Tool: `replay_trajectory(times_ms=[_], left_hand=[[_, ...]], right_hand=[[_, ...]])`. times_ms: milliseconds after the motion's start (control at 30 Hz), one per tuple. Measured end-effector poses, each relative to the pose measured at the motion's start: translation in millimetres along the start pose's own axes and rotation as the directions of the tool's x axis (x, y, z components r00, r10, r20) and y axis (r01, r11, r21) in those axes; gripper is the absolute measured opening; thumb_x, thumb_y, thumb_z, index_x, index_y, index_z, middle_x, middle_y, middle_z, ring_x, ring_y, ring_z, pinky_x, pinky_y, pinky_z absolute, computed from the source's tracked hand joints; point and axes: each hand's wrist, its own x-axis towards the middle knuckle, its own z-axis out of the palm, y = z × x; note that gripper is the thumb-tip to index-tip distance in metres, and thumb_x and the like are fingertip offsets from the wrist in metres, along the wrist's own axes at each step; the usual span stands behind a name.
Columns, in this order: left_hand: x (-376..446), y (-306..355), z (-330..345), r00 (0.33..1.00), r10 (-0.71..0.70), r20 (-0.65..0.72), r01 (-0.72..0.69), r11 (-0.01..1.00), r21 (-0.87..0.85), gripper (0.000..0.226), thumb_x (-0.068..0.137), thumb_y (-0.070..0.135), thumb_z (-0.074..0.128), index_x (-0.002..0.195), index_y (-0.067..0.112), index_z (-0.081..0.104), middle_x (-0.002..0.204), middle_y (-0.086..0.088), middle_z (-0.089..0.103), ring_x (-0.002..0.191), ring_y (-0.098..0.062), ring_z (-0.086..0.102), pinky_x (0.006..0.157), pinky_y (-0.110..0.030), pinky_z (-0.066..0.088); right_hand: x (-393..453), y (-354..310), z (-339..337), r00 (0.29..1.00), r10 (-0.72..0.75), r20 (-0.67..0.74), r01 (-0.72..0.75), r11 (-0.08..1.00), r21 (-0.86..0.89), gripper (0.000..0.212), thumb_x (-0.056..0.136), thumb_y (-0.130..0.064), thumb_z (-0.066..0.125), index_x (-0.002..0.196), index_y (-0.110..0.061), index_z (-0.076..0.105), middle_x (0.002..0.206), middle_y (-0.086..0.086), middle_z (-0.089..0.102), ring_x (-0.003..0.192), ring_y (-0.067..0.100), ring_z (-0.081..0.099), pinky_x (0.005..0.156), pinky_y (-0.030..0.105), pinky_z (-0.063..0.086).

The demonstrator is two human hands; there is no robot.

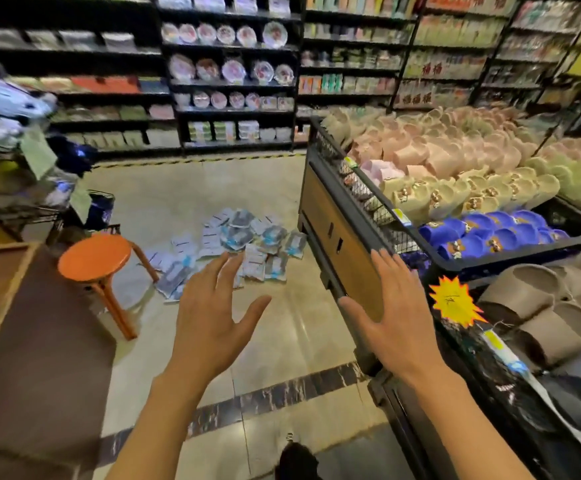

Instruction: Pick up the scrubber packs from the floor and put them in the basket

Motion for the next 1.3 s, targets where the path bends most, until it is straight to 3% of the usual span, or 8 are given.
replay_trajectory(times_ms=[600, 933, 1067, 1300], left_hand=[[327, -118, 99, 0.983, -0.183, -0.027, 0.184, 0.983, 0.004, 0.083, 0.09, 0.074, 0.045, 0.156, 0.024, 0.036, 0.157, -0.007, 0.046, 0.144, -0.03, 0.043, 0.113, -0.058, 0.04], [500, -217, 166, 0.97, -0.239, 0.043, 0.241, 0.97, -0.036, 0.083, 0.09, 0.072, 0.044, 0.154, 0.02, 0.041, 0.156, -0.009, 0.048, 0.143, -0.032, 0.045, 0.112, -0.06, 0.039], [577, -248, 195, 0.974, -0.213, 0.079, 0.22, 0.972, -0.087, 0.079, 0.09, 0.069, 0.047, 0.152, 0.021, 0.043, 0.154, -0.007, 0.05, 0.141, -0.031, 0.047, 0.112, -0.058, 0.041], [669, -287, 245, 0.957, -0.222, 0.185, 0.241, 0.966, -0.091, 0.082, 0.089, 0.073, 0.045, 0.155, 0.023, 0.039, 0.157, -0.003, 0.046, 0.144, -0.028, 0.043, 0.114, -0.056, 0.038]], right_hand=[[376, 65, 162, 0.99, -0.096, 0.106, 0.083, 0.99, 0.117, 0.098, 0.089, -0.081, 0.037, 0.163, -0.018, 0.027, 0.17, 0.003, 0.026, 0.159, 0.022, 0.016, 0.13, 0.041, 0.006], [551, 85, 260, 0.984, -0.009, 0.179, -0.002, 0.998, 0.06, 0.097, 0.088, -0.081, 0.041, 0.163, -0.021, 0.027, 0.17, 0.002, 0.025, 0.159, 0.021, 0.015, 0.129, 0.04, 0.007], [617, 91, 293, 0.976, 0.055, 0.208, -0.065, 0.997, 0.04, 0.099, 0.086, -0.083, 0.034, 0.163, -0.023, 0.023, 0.17, -0.002, 0.022, 0.159, 0.018, 0.012, 0.128, 0.036, 0.007], [702, 122, 338, 0.951, 0.119, 0.286, -0.127, 0.992, 0.013, 0.099, 0.086, -0.084, 0.034, 0.165, -0.028, 0.015, 0.172, -0.005, 0.016, 0.16, 0.015, 0.01, 0.13, 0.043, 0.011]])
